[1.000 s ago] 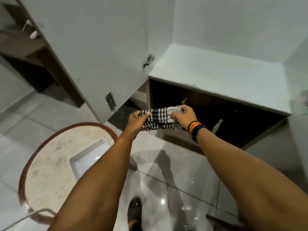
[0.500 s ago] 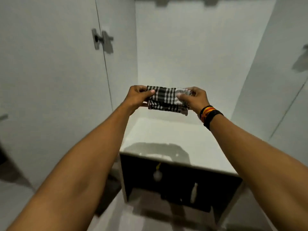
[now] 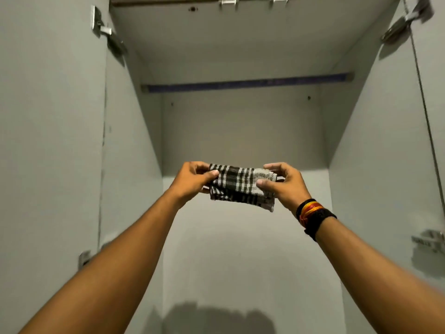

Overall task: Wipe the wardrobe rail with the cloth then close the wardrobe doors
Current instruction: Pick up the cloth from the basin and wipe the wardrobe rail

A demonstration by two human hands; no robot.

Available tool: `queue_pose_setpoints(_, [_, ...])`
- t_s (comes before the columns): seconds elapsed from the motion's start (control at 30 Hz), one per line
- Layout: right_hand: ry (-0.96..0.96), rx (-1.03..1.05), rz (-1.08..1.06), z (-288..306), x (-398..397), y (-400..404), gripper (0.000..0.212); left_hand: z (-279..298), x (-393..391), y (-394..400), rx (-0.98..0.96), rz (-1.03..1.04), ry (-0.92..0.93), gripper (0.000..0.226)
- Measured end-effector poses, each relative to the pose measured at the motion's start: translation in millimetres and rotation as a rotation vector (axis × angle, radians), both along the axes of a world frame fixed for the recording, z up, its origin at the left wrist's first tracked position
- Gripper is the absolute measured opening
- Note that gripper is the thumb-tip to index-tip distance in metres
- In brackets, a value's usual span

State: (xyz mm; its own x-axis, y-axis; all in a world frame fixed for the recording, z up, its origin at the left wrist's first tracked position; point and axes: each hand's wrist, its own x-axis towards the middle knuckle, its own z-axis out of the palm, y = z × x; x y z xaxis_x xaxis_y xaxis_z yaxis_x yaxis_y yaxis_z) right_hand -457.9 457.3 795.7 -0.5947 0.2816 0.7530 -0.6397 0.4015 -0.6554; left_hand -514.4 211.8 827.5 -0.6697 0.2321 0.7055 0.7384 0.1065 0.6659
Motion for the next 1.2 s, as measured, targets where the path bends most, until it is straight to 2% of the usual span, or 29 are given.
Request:
queue_pose_setpoints(0.1, [0.138, 0.057, -0.108, 51.7, -12.2, 12.8, 0.038, 49.0, -16.4, 19.5, 0.036, 0.007, 0.103, 0.024])
queue_pose_setpoints(0.23, [0.337, 0.141, -0.385, 120.6, -31.0, 28.0, 0.042, 112.5, -32.8, 44.2, 0.035, 0.078, 0.244, 0.016])
queue_pose_setpoints(0.4, [0.534, 0.187, -0.536, 205.1, -58.8, 46.6, 0.040, 185.3, -55.6, 70.9, 0.084, 0.202, 0.393, 0.022])
queue_pose_setpoints(0.5, [0.610, 0.217, -0.612, 246.0, -72.7, 51.2, 0.039, 222.4, -67.0, 85.3, 0.136, 0.306, 0.463, 0.019])
queue_pose_setpoints(0.6, [0.652, 0.260, -0.723, 276.4, -87.1, 51.3, 0.038, 250.6, -76.4, 95.5, 0.165, 0.493, 0.518, 0.028])
queue_pose_setpoints(0.73, [0.660, 0.352, -0.833, 297.5, -110.5, 49.0, 0.030, 265.0, -85.5, 104.4, 0.126, 0.639, 0.547, 0.023])
queue_pose_setpoints(0.83, [0.653, 0.388, -0.921, 301.6, -121.4, 46.6, 0.026, 259.7, -94.0, 109.4, 0.128, 0.735, 0.636, 0.011])
queue_pose_setpoints(0.93, [0.744, 0.614, -1.159, 292.2, -131.1, 40.5, 0.033, 255.8, -104.2, 108.4, 0.117, 0.798, 0.748, 0.014])
queue_pose_setpoints(1.03, [0.782, 0.859, -1.219, 279.1, -149.8, 29.9, 0.034, 256.8, -112.9, 102.9, 0.126, 0.831, 0.780, 0.017])
queue_pose_setpoints(1.1, [0.744, 0.845, -1.225, 271.9, -161.0, 26.3, 0.041, 254.2, -118.8, 100.9, 0.141, 0.865, 0.812, 0.020])
queue_pose_setpoints(1.2, [0.640, 0.929, -1.249, 263.3, -176.5, 24.8, 0.071, 244.5, -126.3, 96.6, 0.117, 0.990, 0.962, 0.028])
